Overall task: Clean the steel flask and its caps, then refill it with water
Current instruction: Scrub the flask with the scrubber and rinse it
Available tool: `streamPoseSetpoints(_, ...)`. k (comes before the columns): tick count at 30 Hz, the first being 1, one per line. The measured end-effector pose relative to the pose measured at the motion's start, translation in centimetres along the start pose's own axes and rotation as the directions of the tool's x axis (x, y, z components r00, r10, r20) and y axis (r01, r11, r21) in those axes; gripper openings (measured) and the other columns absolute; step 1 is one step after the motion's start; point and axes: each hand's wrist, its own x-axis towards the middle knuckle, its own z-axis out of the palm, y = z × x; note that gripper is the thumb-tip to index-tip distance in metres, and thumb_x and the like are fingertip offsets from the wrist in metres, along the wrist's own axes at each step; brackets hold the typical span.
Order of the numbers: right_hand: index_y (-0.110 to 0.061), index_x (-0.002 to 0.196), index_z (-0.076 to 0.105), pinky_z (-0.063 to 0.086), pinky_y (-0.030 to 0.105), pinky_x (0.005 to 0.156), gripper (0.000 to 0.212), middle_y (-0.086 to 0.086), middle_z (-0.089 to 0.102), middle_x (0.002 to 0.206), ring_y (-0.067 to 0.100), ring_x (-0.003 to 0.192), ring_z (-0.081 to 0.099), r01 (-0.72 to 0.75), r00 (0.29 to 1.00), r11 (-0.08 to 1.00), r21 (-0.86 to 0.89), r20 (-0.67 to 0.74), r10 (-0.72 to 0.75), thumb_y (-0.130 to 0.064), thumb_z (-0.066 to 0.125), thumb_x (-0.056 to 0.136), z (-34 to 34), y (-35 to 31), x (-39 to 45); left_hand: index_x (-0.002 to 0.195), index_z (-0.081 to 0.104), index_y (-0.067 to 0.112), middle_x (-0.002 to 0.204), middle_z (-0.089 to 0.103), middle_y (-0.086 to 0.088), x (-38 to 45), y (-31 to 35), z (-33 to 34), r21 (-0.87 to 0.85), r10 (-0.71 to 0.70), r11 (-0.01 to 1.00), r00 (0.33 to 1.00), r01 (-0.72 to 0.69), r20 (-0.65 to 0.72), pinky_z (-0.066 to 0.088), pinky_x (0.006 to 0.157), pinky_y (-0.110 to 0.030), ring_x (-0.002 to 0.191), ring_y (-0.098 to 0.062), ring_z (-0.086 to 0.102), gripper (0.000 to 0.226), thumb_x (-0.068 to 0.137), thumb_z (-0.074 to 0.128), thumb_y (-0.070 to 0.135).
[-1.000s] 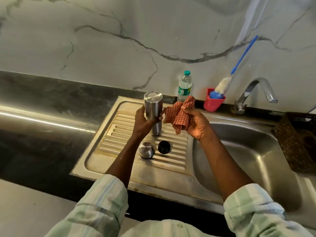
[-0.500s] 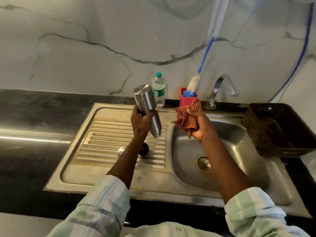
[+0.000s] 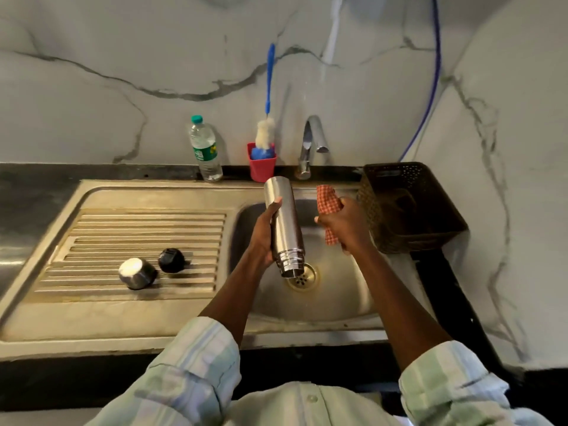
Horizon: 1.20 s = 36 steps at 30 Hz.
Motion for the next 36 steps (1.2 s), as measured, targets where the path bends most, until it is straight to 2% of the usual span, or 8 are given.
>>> streamPoseSetpoints(6,-0.013,0.110,0.057,0.048,0.027,0.069,0.027,0.001,0.062,0.096,0.018,0.086,0.062,0.141,0.990,0.988,-0.058,0.015,-0.141,-0.021,0.070,0.087,-0.8,1.9,0.5,0.136,0.050,0.010,0.125,0.062,-0.024,0.9,-1.9,1.2,-0.024,-0.097,0.995,0.995,0.098,0.038,0.052,0.095,-0.049,0.103,-0.034,0.063,0.084,0.072,0.079,0.056)
streamPoseSetpoints(10,-0.016,0.118,0.057,0.054,0.035,0.079,0.033,-0.004,0.060,0.100,0.016,0.090,0.060,0.072,0.997,0.996,0.050,0.011,-0.073,-0.021,0.070,0.088,0.3,2.4,0.8,0.135,0.051,0.009,0.127,0.060,-0.025,0.8,-1.6,1.4,0.030,-0.132,0.991,0.987,0.129,0.097,0.044,0.106,-0.051,0.107,-0.035,0.060,0.079,0.076,0.075,0.056)
streamPoseSetpoints(15,-0.010,0.133,0.048,0.055,0.044,0.079,0.041,0.011,0.062,0.104,0.026,0.086,0.064,-0.435,0.899,0.485,0.759,0.397,0.184,-0.015,0.060,0.094,0.9,1.8,1.0,0.133,0.053,0.007,0.115,0.066,-0.019,0.4,-0.8,0.1,0.070,-0.166,0.985,0.981,0.159,0.105,0.054,0.086,-0.043,0.092,-0.030,0.066,0.067,0.089,0.061,0.056)
streamPoseSetpoints(20,-0.013,0.128,0.058,0.058,0.044,0.079,0.037,0.009,0.072,0.106,0.029,0.093,0.071,-0.234,0.971,0.775,0.588,0.173,0.162,-0.013,0.063,0.091,3.0,1.2,1.1,0.136,0.050,0.006,0.111,0.066,-0.022,-0.1,-0.3,-1.6,0.028,-0.197,0.980,0.969,0.195,0.148,0.058,0.081,-0.043,0.092,-0.034,0.067,0.072,0.088,0.061,0.059)
streamPoseSetpoints(26,-0.013,0.104,0.064,0.054,0.026,0.053,0.019,0.004,0.069,0.080,0.017,0.065,0.064,-0.446,0.895,0.433,0.783,0.402,0.194,-0.016,0.069,0.086,3.2,0.7,0.8,0.132,0.049,0.003,0.111,0.065,-0.023,-0.2,0.0,-2.5,0.069,-0.191,0.980,0.977,0.185,0.092,0.057,0.080,-0.044,0.088,-0.034,0.068,0.072,0.084,0.070,0.052)
streamPoseSetpoints(30,-0.013,0.111,0.061,0.060,0.043,0.077,0.024,0.010,0.065,0.093,0.025,0.080,0.066,-0.488,0.873,0.303,0.818,0.454,0.180,-0.007,0.064,0.088,3.9,1.3,0.8,0.138,0.045,0.002,0.116,0.061,-0.025,-0.4,-0.1,-2.8,0.025,-0.177,0.984,0.980,0.175,0.094,0.060,0.076,-0.043,0.089,-0.035,0.067,0.083,0.079,0.075,0.052)
streamPoseSetpoints(33,-0.013,0.128,0.055,0.061,0.040,0.067,0.036,0.011,0.065,0.098,0.024,0.080,0.066,-0.424,0.904,0.443,0.790,0.397,0.158,-0.006,0.058,0.093,4.3,1.3,0.8,0.137,0.046,0.002,0.112,0.063,-0.025,-0.5,-0.1,-3.0,-0.011,-0.162,0.987,0.983,0.163,0.087,0.060,0.076,-0.043,0.088,-0.035,0.067,0.076,0.084,0.070,0.052)
streamPoseSetpoints(36,-0.024,0.145,0.044,0.052,0.032,0.067,0.050,0.008,0.063,0.111,0.019,0.086,0.062,-0.178,0.971,0.838,0.515,0.231,0.064,-0.014,0.051,0.096,4.9,0.6,1.3,0.136,0.049,0.002,0.110,0.065,-0.024,-0.6,-0.2,-2.9,-0.012,-0.168,0.985,0.980,0.170,0.104,0.055,0.084,-0.046,0.090,-0.035,0.067,0.072,0.088,0.065,0.053)
